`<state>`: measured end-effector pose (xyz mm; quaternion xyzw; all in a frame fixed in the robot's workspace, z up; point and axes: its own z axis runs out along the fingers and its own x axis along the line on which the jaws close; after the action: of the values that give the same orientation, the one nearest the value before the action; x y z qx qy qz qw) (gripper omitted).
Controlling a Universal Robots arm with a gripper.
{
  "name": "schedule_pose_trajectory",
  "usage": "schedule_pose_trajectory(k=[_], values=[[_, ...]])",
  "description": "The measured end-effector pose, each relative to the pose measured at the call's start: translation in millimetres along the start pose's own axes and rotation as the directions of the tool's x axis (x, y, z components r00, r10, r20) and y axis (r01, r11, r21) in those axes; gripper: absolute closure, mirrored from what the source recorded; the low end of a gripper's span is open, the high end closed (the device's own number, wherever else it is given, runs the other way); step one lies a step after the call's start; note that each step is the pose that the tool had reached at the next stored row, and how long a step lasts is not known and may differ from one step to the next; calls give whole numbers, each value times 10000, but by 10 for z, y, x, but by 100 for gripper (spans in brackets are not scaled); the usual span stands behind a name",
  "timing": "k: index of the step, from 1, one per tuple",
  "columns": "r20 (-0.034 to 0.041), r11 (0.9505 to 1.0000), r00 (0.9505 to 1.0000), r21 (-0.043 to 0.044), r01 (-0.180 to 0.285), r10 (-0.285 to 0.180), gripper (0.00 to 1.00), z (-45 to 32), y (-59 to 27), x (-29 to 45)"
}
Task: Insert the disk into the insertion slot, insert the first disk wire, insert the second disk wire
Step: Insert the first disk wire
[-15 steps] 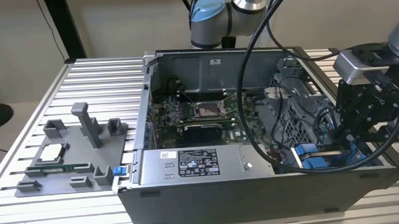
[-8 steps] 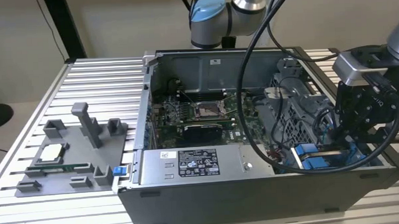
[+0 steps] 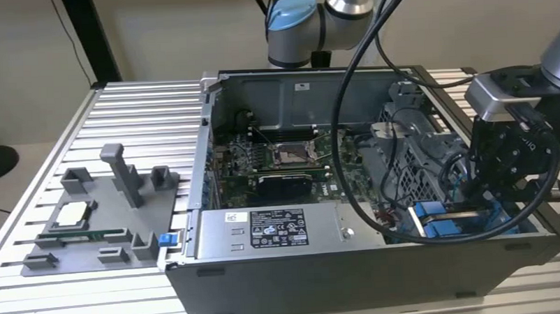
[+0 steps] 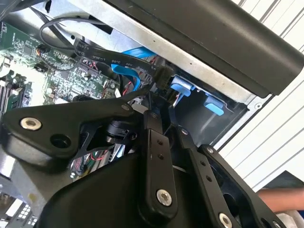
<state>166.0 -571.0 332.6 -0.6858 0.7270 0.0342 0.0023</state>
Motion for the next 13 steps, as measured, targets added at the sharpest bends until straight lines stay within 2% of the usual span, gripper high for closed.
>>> schedule_pose_trajectory(k=[13], values=[[27, 10000, 10000, -2, -8, 8, 100, 23, 0, 1]])
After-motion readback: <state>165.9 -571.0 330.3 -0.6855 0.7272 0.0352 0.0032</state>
